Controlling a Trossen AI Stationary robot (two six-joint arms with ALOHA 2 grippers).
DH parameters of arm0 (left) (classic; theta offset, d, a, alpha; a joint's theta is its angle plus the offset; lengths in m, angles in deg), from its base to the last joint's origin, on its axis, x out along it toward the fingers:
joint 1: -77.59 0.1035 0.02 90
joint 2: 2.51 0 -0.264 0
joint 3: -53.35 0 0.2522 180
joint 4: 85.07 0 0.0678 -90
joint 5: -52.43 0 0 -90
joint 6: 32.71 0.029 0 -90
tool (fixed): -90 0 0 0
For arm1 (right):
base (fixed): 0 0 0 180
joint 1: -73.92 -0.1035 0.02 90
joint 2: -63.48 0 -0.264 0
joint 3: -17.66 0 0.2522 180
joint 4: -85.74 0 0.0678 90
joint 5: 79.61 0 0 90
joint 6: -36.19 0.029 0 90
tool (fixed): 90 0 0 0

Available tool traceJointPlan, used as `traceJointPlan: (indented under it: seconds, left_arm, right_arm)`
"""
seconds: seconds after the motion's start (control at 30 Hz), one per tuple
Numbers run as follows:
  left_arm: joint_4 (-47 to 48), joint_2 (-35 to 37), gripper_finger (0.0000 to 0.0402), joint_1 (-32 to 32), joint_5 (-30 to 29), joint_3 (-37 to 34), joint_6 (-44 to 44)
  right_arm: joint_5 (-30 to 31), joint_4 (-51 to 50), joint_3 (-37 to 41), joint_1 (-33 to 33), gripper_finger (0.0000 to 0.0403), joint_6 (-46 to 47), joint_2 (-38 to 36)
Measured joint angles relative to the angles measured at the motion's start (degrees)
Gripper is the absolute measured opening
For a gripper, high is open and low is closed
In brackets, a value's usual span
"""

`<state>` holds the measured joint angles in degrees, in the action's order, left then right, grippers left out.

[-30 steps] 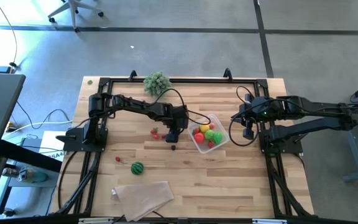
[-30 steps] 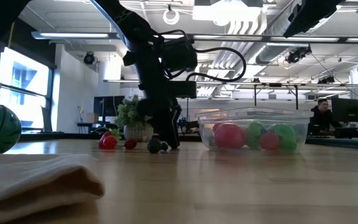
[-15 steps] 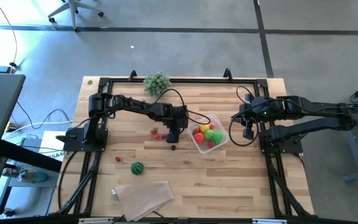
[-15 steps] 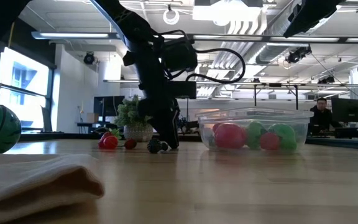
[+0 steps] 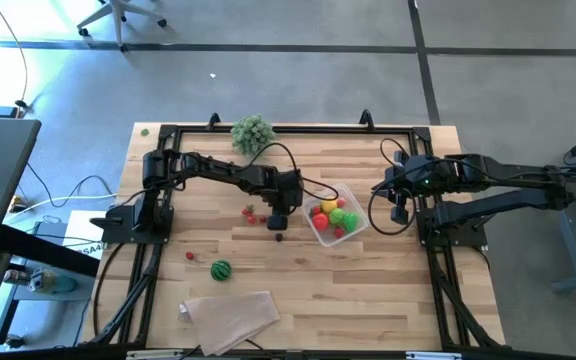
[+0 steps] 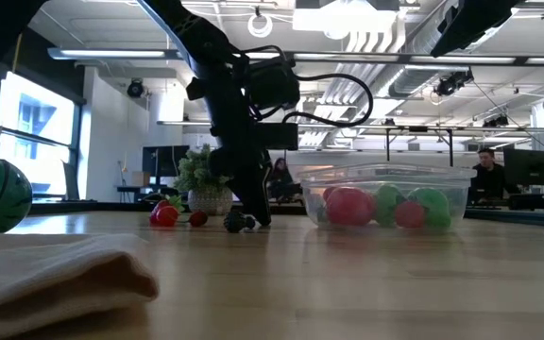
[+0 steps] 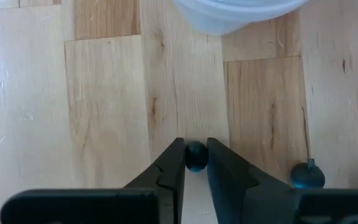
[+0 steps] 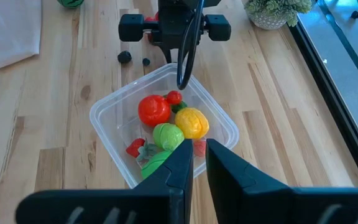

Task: Pick and placing Produce into tupperware
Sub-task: Put the top blackberry into the transparent bin

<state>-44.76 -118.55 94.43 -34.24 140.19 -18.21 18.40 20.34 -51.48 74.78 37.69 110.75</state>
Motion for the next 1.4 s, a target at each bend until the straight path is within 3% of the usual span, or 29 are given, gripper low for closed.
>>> traceJointPlan:
  seconds: [0.4,0.7,1.17,1.4]
  left_arm:
    - [0.8,0.4,0.0054,0.0,1.9,0.1,-1.0]
    - [3.9,6.1,0.0046,-0.1,3.1,2.0,-1.3]
    - [3.2,6.6,0.0047,-5.2,5.0,11.8,1.2]
    - [-5.1,5.7,0.0054,-5.9,7.7,12.9,3.1]
  right_arm:
    - [0.0,0.0,0.0,0.0,0.0034,0.0,0.0]
    - [0.0,0.0,0.0,0.0,0.0034,0.0,0.0]
    - [0.0,0.0,0.0,0.0,0.0034,0.0,0.0]
    - [0.0,0.0,0.0,0.0,0.0034,0.0,0.0]
